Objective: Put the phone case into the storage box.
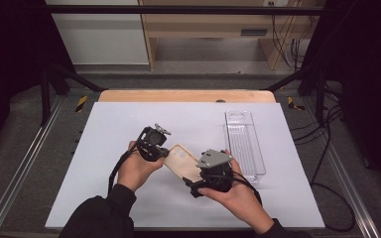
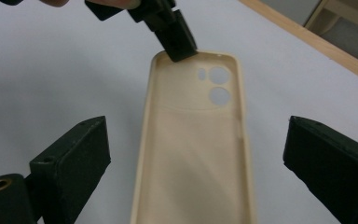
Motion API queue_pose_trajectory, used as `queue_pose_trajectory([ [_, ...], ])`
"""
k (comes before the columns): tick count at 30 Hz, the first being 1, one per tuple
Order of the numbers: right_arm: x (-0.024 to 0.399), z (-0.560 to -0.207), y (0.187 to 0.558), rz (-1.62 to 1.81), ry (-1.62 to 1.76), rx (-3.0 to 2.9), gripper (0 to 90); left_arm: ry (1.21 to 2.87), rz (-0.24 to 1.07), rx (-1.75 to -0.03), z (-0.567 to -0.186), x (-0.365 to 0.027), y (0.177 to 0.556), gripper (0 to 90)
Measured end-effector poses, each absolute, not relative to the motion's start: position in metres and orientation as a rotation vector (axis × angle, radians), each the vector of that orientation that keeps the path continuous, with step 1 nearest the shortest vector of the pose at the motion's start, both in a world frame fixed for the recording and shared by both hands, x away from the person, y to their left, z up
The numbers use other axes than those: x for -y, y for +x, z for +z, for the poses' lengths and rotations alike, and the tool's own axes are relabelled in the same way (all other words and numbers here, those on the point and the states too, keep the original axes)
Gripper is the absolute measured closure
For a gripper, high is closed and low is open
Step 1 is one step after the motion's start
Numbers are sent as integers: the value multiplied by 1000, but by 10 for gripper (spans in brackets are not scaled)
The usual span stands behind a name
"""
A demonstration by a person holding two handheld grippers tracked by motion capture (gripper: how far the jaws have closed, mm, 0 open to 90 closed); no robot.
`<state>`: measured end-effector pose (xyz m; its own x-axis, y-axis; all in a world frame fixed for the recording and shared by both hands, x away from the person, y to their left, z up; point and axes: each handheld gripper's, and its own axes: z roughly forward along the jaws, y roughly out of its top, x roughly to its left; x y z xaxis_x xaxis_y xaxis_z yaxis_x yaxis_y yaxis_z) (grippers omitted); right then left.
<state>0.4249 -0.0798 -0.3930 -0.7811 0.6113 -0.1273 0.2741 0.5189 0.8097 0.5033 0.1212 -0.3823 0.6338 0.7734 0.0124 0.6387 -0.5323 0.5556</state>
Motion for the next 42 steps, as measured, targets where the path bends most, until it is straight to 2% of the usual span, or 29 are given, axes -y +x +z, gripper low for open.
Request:
queue_pose_trajectory([
  [8, 56, -403, 426, 1104, 719, -2447, 190, 2346, 342, -1100, -381, -120, 503, 877],
  [18, 42, -409, 431, 1015, 754, -2527, 465, 2349, 333, -1098, -381, -118, 503, 876],
  [25, 40, -411, 434, 986, 789, -2556, 603, 2354, 327, -1098, -382, -118, 503, 877],
  [33, 36, -411, 437, 952, 817, -2574, 705, 2358, 313, -1098, -382, -117, 503, 876],
  [42, 33, -412, 436, 930, 853, -2587, 753, 2359, 309, -1098, -382, -117, 503, 877],
])
